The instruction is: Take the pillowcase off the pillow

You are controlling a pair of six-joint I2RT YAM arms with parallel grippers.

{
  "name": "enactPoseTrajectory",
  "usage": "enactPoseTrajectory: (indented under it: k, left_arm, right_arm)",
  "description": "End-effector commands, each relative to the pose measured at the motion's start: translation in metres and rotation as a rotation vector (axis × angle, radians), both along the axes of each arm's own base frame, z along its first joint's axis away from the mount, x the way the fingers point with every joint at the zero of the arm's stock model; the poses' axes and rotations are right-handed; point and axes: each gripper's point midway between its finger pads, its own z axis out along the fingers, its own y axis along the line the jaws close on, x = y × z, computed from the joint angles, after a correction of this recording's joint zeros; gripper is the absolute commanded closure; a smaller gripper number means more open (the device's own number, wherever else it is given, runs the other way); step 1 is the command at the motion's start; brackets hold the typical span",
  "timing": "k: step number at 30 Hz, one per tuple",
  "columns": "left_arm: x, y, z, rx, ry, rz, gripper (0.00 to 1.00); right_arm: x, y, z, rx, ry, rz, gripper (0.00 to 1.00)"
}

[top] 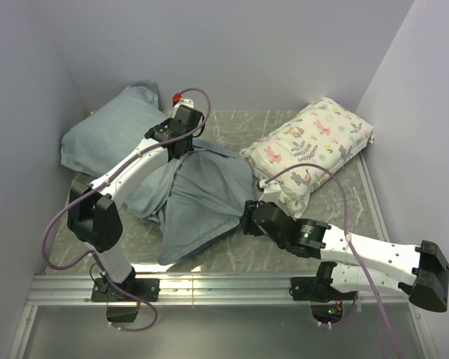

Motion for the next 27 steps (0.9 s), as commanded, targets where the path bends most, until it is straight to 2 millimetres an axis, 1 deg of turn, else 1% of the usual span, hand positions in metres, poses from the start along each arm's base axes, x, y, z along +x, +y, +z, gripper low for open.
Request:
enactPoseTrajectory:
  k: [1,3,4,5,6,7,9,10,12,13,14,15,16,17,18,19,20,21,23,24,25,26,27]
  left_arm:
    - [-0.002,-0.016,0.016,-0.099,-0.044,-0.052,1.0]
    - [-0.002,-0.017,0.015,-0.11,-0.044,-0.055,0.99]
    - [-0.003,-0.019,0.014,-0.119,-0.041,-0.063,1.0]
    - [-0.003,-0.02,0.016,-0.13,-0.046,-0.064,1.0]
    - [-0.003,-0.021,0.017,-0.137,-0.047,-0.065,1.0]
    - [-0.003,-0.023,0.017,-0.146,-0.044,-0.069,1.0]
    - [-0.003,-0.025,0.018,-0.158,-0.041,-0.071,0.99]
    - [-0.002,-0.024,0.02,-0.163,-0.043,-0.071,1.0]
    - [-0.002,-0.024,0.02,-0.173,-0.038,-0.073,1.0]
    - [-0.002,-0.022,0.02,-0.178,-0.038,-0.069,1.0]
    - [-0.002,-0.024,0.021,-0.191,-0.035,-0.077,1.0]
    - [-0.002,-0.023,0.018,-0.199,-0.032,-0.077,1.0]
    - [-0.001,-0.02,0.018,-0.208,-0.034,-0.074,1.0]
    - [0.0,-0.019,0.017,-0.216,-0.032,-0.071,1.0]
    - [0.0,-0.02,0.016,-0.23,-0.026,-0.08,0.99]
    - [0.001,-0.017,0.012,-0.235,-0.023,-0.075,0.99]
    - [0.001,-0.016,0.009,-0.242,-0.016,-0.068,1.0]
    - [0.0,-0.015,0.003,-0.245,-0.003,-0.066,1.0]
    - [0.005,-0.007,-0.002,-0.276,-0.003,-0.038,1.0]
    - [0.007,-0.005,-0.005,-0.298,0.001,-0.027,1.0]
    - [0.011,-0.001,-0.008,-0.354,0.0,-0.031,1.0]
    - [0.013,0.0,-0.008,-0.402,-0.001,-0.023,1.0]
    - [0.012,0.003,-0.016,-0.43,0.007,-0.017,1.0]
  right_arm:
    - [0.017,0.022,0.075,0.095,-0.142,0.051,0.45]
    - [0.024,0.03,0.091,0.083,-0.18,0.065,0.35]
    - [0.032,0.043,0.104,0.099,-0.205,0.069,0.32]
    - [0.036,0.05,0.107,0.082,-0.233,0.093,0.28]
    - [0.042,0.058,0.109,0.075,-0.247,0.1,0.27]
    - [0.054,0.074,0.113,0.073,-0.261,0.105,0.26]
    - [0.068,0.089,0.116,0.046,-0.286,0.117,0.25]
    - [0.081,0.104,0.118,0.047,-0.289,0.116,0.25]
    - [0.093,0.117,0.12,0.046,-0.301,0.124,0.25]
    - [0.106,0.129,0.12,0.051,-0.305,0.119,0.25]
    - [0.113,0.133,0.119,0.046,-0.303,0.118,0.25]
    - [0.123,0.143,0.115,0.035,-0.294,0.115,0.27]
    - [0.129,0.147,0.112,0.023,-0.287,0.108,0.28]
    - [0.138,0.146,0.109,0.011,-0.279,0.087,0.33]
    - [0.143,0.148,0.105,0.004,-0.268,0.078,0.38]
    - [0.149,0.149,0.099,-0.015,-0.253,0.068,0.44]
    - [0.153,0.145,0.096,-0.025,-0.242,0.037,0.63]
    - [0.153,0.139,0.093,-0.039,-0.233,0.022,0.75]
    - [0.149,0.126,0.087,-0.051,-0.22,-0.015,0.94]
    - [0.145,0.117,0.097,-0.034,-0.233,-0.033,0.97]
    - [0.139,0.104,0.082,-0.068,-0.21,-0.041,0.99]
    - [0.134,0.096,0.08,-0.063,-0.201,-0.06,1.0]
    - [0.123,0.078,0.074,-0.075,-0.189,-0.074,1.0]
